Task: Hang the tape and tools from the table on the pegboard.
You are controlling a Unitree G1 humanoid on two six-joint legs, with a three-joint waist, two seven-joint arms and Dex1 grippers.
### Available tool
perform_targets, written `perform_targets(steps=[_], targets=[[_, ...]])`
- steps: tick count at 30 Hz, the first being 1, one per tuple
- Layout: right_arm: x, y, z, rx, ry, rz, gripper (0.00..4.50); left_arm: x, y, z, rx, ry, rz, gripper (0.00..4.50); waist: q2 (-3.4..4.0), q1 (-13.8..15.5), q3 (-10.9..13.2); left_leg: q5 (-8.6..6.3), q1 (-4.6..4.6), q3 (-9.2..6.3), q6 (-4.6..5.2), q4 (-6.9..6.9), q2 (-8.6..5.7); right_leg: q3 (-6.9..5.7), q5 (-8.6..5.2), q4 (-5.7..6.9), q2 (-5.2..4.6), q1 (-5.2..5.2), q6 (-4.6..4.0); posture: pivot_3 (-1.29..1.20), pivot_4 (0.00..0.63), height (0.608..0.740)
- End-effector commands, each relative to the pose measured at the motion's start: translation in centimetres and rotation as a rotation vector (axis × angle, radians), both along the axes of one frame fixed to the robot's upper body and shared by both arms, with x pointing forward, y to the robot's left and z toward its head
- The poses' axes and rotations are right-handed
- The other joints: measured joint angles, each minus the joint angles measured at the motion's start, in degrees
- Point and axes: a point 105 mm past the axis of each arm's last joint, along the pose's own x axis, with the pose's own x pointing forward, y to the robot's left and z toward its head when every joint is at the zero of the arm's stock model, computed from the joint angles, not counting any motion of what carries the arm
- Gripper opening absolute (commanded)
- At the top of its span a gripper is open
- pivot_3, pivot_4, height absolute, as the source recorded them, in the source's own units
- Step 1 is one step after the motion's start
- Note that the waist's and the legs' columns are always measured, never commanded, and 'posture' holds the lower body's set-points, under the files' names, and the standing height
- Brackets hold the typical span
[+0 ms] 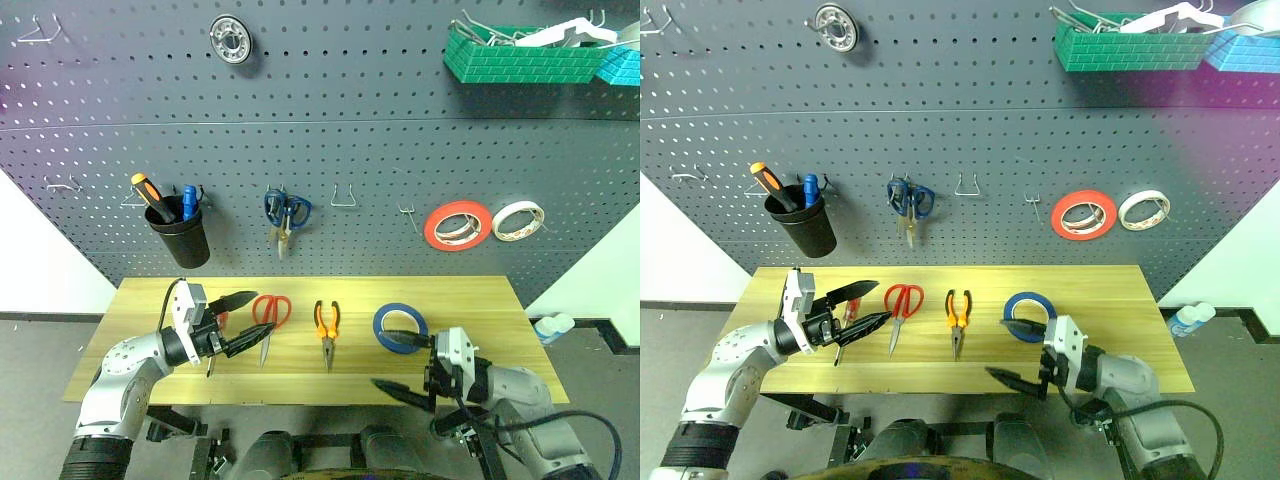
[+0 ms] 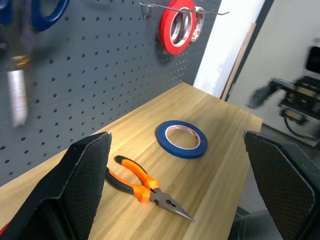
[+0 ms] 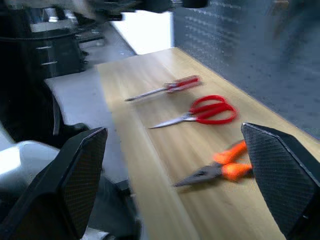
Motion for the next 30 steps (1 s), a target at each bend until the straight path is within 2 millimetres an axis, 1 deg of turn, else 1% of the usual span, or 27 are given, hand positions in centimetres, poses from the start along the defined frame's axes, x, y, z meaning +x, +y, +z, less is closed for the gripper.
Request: perform_targets(steps=[1, 3, 5, 11, 15, 17, 21, 24, 26, 30], targets=[[3.5, -2.9, 0.7, -0.008, -0.029, -0.149, 4.50, 0.3, 0.0, 1.1, -0.015, -0.042, 0.001, 4.42, -0.01, 0.10, 0.00, 0.00, 0.00, 0.02, 0.00, 0.02, 0.00, 0.01, 0.03, 0.00, 0.00, 0.01, 0.02, -0.04, 0.000, 0.734], [4.9, -3.9, 1.0, 0.006, -0.033, -0.187, 4.50, 0.4, 0.0, 1.2, -0.020, -0.040, 0.004, 4.42, -0.02, 0.19, -0.01, 0.00, -0.01, 0.01, 0.00, 0.01, 0.01, -0.01, 0.12, 0.00, 0.01, -0.02, 0.16, -0.05, 0.000, 0.734], [5.6, -4.5, 1.0, -0.007, -0.036, -0.200, 4.50, 0.5, -0.1, 1.3, -0.019, -0.042, 0.006, 4.42, 0.02, 0.28, 0.00, 0.01, -0.05, 0.00, 0.00, -0.03, 0.01, -0.03, 0.14, 0.01, 0.02, -0.08, 0.19, -0.05, 0.000, 0.734], [6.4, -5.2, 1.1, -0.056, -0.090, -0.209, 4.50, 0.9, -0.1, 1.7, -0.028, -0.039, 0.008, 4.42, 0.02, 0.12, 0.00, 0.00, -0.08, 0.00, 0.01, -0.18, 0.01, -0.04, 0.16, 0.01, 0.01, -0.16, 0.21, -0.05, 0.000, 0.734], [7.0, -6.3, 0.1, -0.117, -0.077, -0.249, 4.50, 1.4, 0.4, 1.9, -0.036, -0.027, 0.039, 4.42, 0.03, -0.04, 0.00, 0.00, -0.04, 0.02, 0.01, -0.13, 0.01, -0.02, 0.17, 0.01, 0.01, -0.10, 0.19, -0.05, 0.000, 0.734], [7.0, -6.5, -0.5, -0.157, -0.087, -0.243, 4.50, 1.4, 0.6, 2.1, -0.045, -0.019, 0.045, 4.42, 0.04, -0.03, 0.00, 0.01, -0.02, 0.02, 0.00, -0.09, 0.01, -0.02, 0.19, 0.02, 0.01, -0.08, 0.16, -0.05, 0.000, 0.734], [7.5, -7.9, -1.8, -0.182, -0.039, -0.309, 4.50, 1.1, 0.6, 2.0, -0.009, -0.014, 0.029, 4.42, 0.05, -0.05, -0.01, 0.01, -0.01, 0.02, 0.00, -0.08, 0.01, -0.02, 0.19, 0.05, 0.03, -0.09, 0.16, -0.05, 0.000, 0.734], [7.5, -8.1, -2.4, -0.197, -0.023, -0.309, 4.50, 0.6, 0.5, 1.9, 0.019, -0.017, 0.003, 4.42, 0.06, -0.11, -0.02, 0.01, -0.03, 0.02, 0.00, -0.08, 0.01, -0.02, 0.19, 0.05, 0.03, -0.11, 0.16, -0.05, 0.000, 0.734], [7.3, -7.9, -2.9, -0.211, -0.019, -0.289, 4.50, 0.2, 0.6, 1.9, 0.044, -0.019, -0.018, 4.42, 0.08, -0.20, -0.03, 0.01, -0.03, 0.03, 0.00, -0.09, 0.01, -0.01, 0.19, 0.05, 0.02, -0.10, 0.15, -0.05, 0.000, 0.734], [6.9, -7.6, -3.5, -0.212, -0.012, -0.278, 4.50, -0.2, 0.7, 2.5, 0.092, -0.042, -0.046, 4.42, 0.09, -0.16, -0.03, 0.01, -0.02, 0.02, 0.00, -0.09, 0.01, -0.01, 0.19, 0.07, 0.02, -0.10, 0.14, -0.05, 0.000, 0.734]])
